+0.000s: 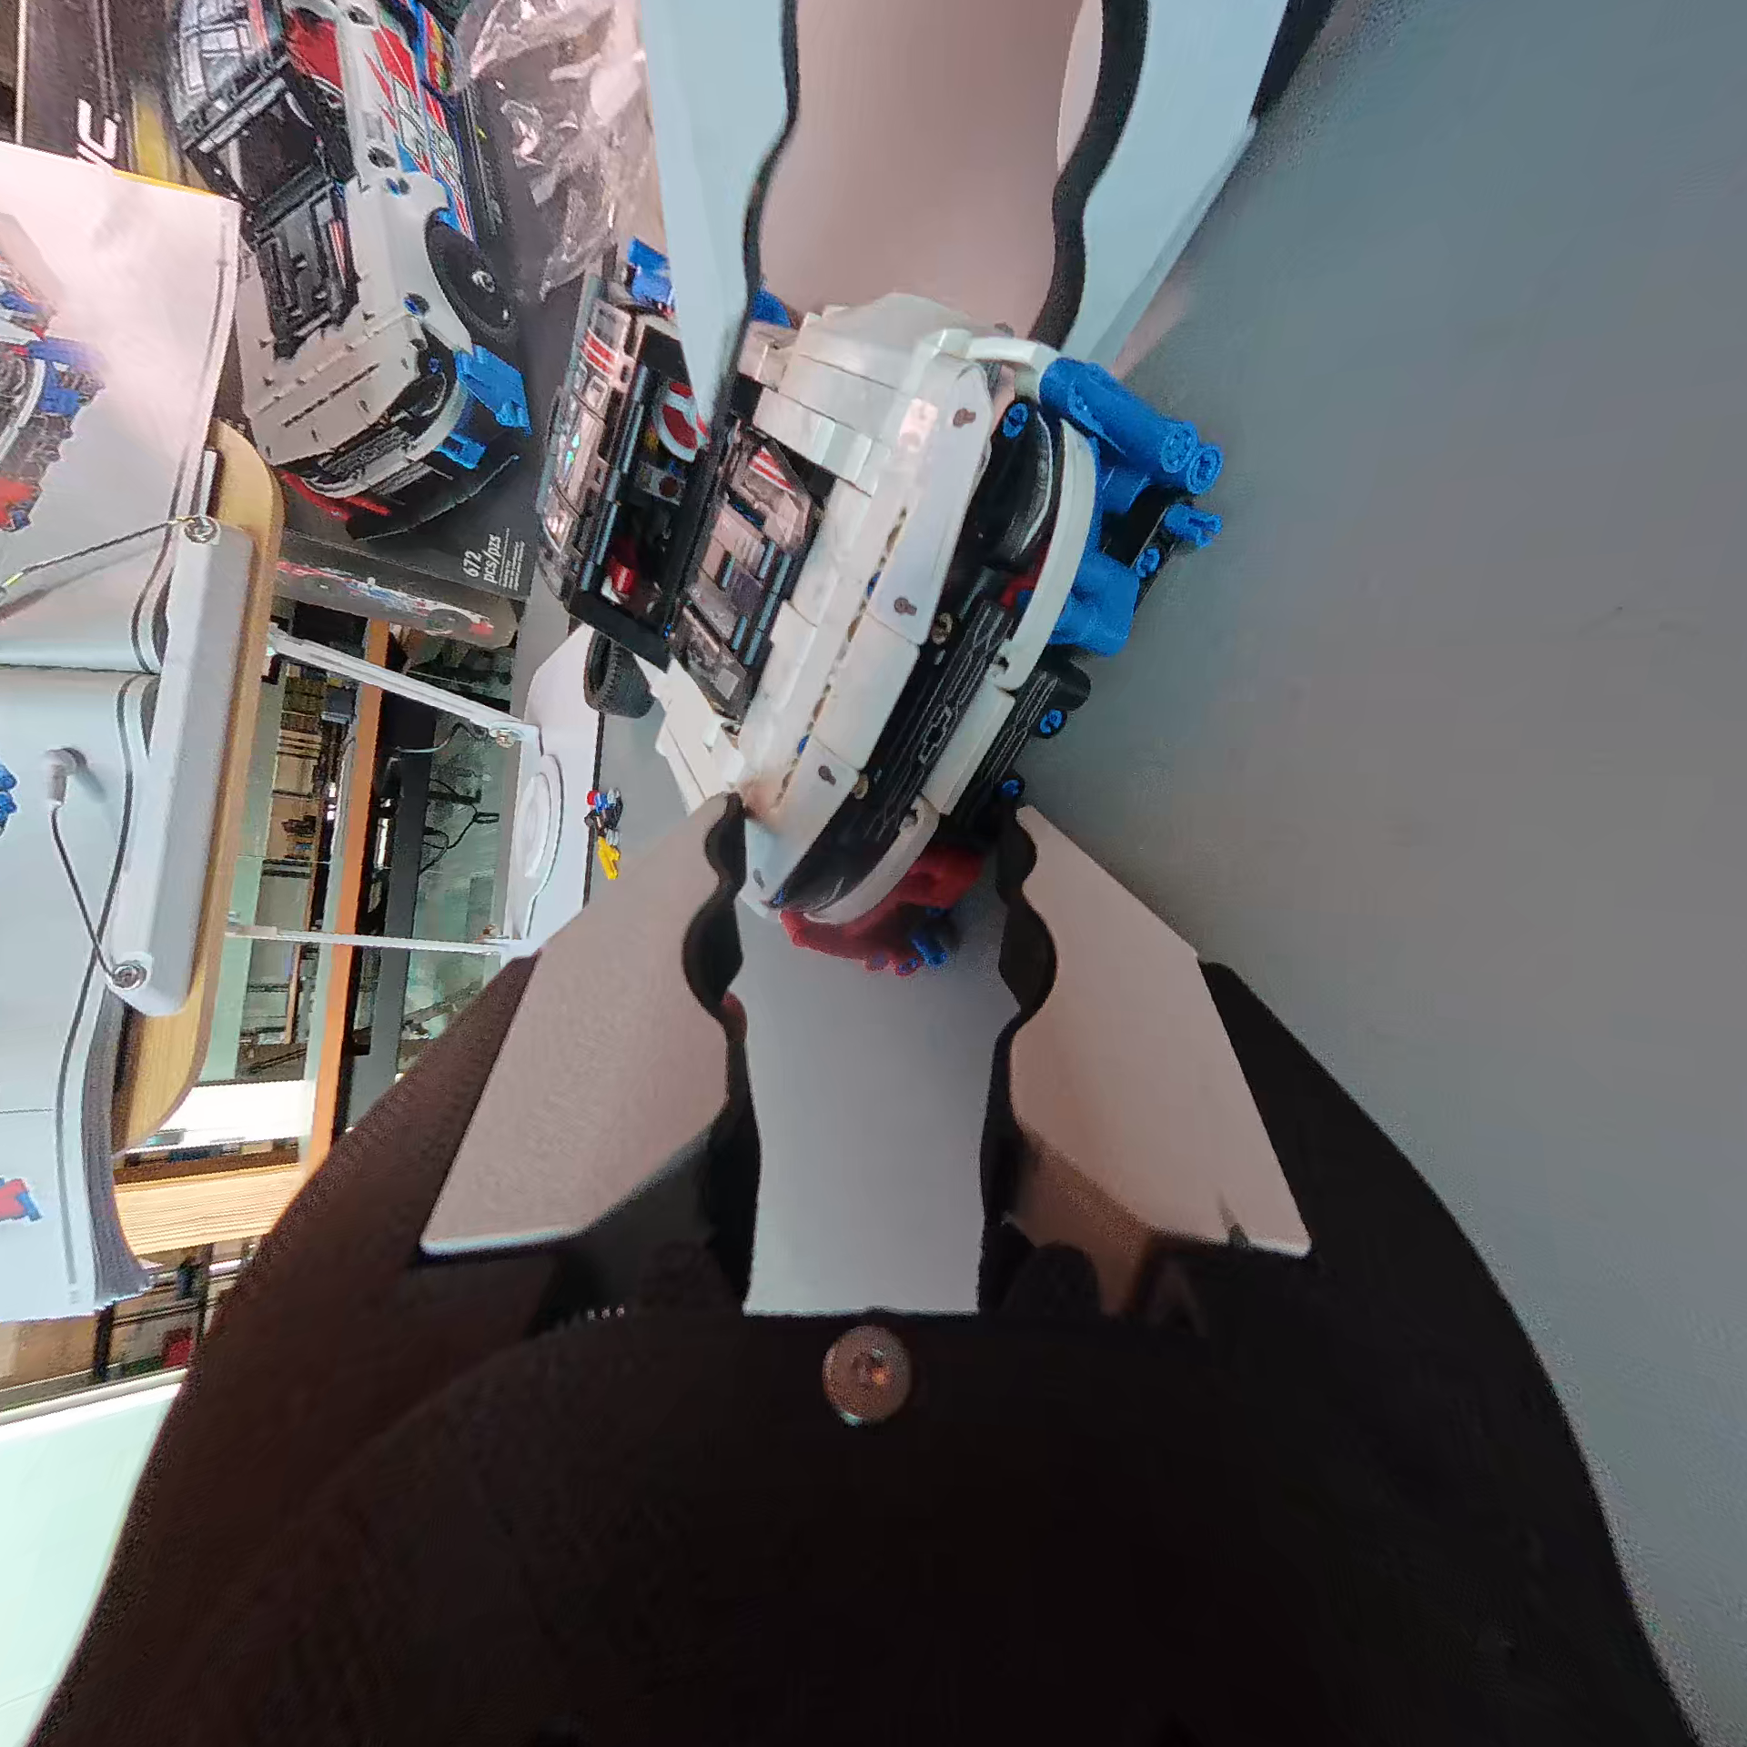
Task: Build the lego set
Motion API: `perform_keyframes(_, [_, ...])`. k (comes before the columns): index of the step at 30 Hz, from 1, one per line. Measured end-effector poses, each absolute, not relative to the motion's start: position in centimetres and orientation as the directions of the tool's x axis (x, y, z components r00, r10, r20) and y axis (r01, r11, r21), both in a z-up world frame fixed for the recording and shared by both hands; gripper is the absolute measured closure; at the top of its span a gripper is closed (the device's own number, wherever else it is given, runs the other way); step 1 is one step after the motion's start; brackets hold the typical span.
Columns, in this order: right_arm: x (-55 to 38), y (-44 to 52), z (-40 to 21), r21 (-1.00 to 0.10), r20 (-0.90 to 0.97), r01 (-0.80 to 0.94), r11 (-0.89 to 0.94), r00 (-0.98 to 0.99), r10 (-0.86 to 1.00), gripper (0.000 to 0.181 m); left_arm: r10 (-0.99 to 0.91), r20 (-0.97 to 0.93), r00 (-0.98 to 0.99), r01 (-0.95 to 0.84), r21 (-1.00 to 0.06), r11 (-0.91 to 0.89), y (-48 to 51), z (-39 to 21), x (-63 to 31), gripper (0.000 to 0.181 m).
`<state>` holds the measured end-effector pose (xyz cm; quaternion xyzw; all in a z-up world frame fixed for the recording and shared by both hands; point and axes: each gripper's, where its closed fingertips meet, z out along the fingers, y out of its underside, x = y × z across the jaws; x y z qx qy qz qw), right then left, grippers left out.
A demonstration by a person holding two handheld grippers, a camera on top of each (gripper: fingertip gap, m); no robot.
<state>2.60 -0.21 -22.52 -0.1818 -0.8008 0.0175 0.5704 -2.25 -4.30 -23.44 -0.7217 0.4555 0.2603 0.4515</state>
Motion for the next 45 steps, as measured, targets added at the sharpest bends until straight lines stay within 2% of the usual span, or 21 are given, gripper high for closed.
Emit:
perform_keyframes(2, [3.7,-1.2,-22.2,-0.283,0.883,0.212,0.935,-0.322,0.34,0.126,-0.413,-0.798,0.439,-0.898,-0.406,-0.17,-4.2,-23.5,-2.8,0.13])
perform_keyframes(5, [4.8,-1.2,-19.6,-0.565,0.765,0.161,0.809,-0.266,0.587,0.129,-0.431,-0.744,0.51,-0.859,-0.465,-0.215,-4.5,-23.5,-3.7,0.126])
perform_keyframes(7, [5.3,0.8,-17.2,-0.75,0.617,0.149,0.644,-0.193,0.763,0.129,-0.46,-0.633,0.623,-0.779,-0.558,-0.286,-5.2,-23.7,-4.3,0.119])
perform_keyframes(9, [5.6,3.6,-15.1,-0.888,0.435,0.111,0.446,-0.111,0.894,0.128,-0.45,-0.502,0.739,-0.659,-0.677,-0.328,-5.9,-23.4,-5.0,0.112])
perform_keyframes(12, [6.4,7.5,-13.6,-0.982,0.18,0.046,0.182,-0.043,0.983,0.128,-0.393,-0.257,0.883,-0.388,-0.871,-0.3,-6.3,-21.6,-5.6,0.111])
perform_keyframes(14, [6.9,9.5,-13.3,-0.997,0.074,0.018,0.074,-0.01,0.997,0.129,-0.329,-0.12,0.937,-0.195,-0.959,-0.207,-6.2,-18.9,-6.2,0.115])
perform_keyframes(16, [7.3,10.7,-13.1,-1.0,0.007,-0.01,0.007,0.015,1.0,0.137,-0.242,-0.051,0.969,-0.077,-0.992,-0.099,-6.2,-16.2,-7.4,0.122])
perform_keyframes(18, [7.5,11.0,-12.8,-0.999,-0.016,-0.033,-0.016,0.02,1.0,0.151,-0.152,-0.011,0.988,-0.014,-1.0,-0.023,-6.3,-14.6,-8.7,0.129])
perform_keyframes(20, [7.7,11.1,-12.4,-0.998,-0.005,-0.059,-0.003,0.033,0.999,0.177,-0.069,-0.025,0.997,-0.024,-1.0,0.016,-6.5,-14.0,-9.8,0.133])
perform_keyframes(21, [7.7,11.2,-12.4,-0.998,0.007,-0.062,0.01,0.049,0.999,0.181,-0.012,-0.049,0.999,-0.049,-0.999,0.019,-6.6,-13.9,-10.6,0.139])
perform_keyframes(25, [7.6,11.9,-13.1,-0.999,0.043,-0.018,0.045,0.097,0.994,0.181,0.123,-0.06,0.991,-0.064,-0.997,0.032,-7.0,-13.5,-12.7,0.157])
perform_keyframes(29, [7.2,12.5,-14.3,-0.998,0.049,0.032,0.046,0.103,0.993,0.181,0.125,0.037,0.991,0.03,-0.998,0.058,-7.3,-13.3,-13.3,0.181])
perform_keyframes(32, [7.1,13.1,-14.6,-0.998,0.052,0.035,0.047,0.128,0.99,0.179,0.117,0.079,0.99,0.071,-0.995,0.065,-7.3,-13.3,-13.4,0.181])
perform_keyframes(35, [6.2,14.8,-14.1,-0.997,0.078,0.03,0.073,0.194,0.978,0.174,0.11,0.043,0.993,0.037,-0.998,0.056,-6.9,-13.4,-13.0,0.181])
perform_keyframes(38, [2.8,16.5,-12.0,-0.974,0.224,0.084,0.211,0.195,0.955,0.167,0.119,-0.029,0.992,-0.033,-0.999,0.032,-5.4,-13.4,-13.0,0.181])
perform_keyframes(41, [-2.9,18.6,-7.7,-0.945,0.326,0.08,0.316,0.19,0.926,0.161,0.159,-0.158,0.975,-0.159,-0.987,-0.003,-2.2,-11.4,-14.1,0.167])
perform_keyframes(45, [-12.1,22.2,-3.9,-0.899,0.436,0.157,0.41,0.223,0.872,0.137,0.201,-0.312,0.929,-0.307,-0.95,-0.054,4.6,-7.1,-16.7,0.15])
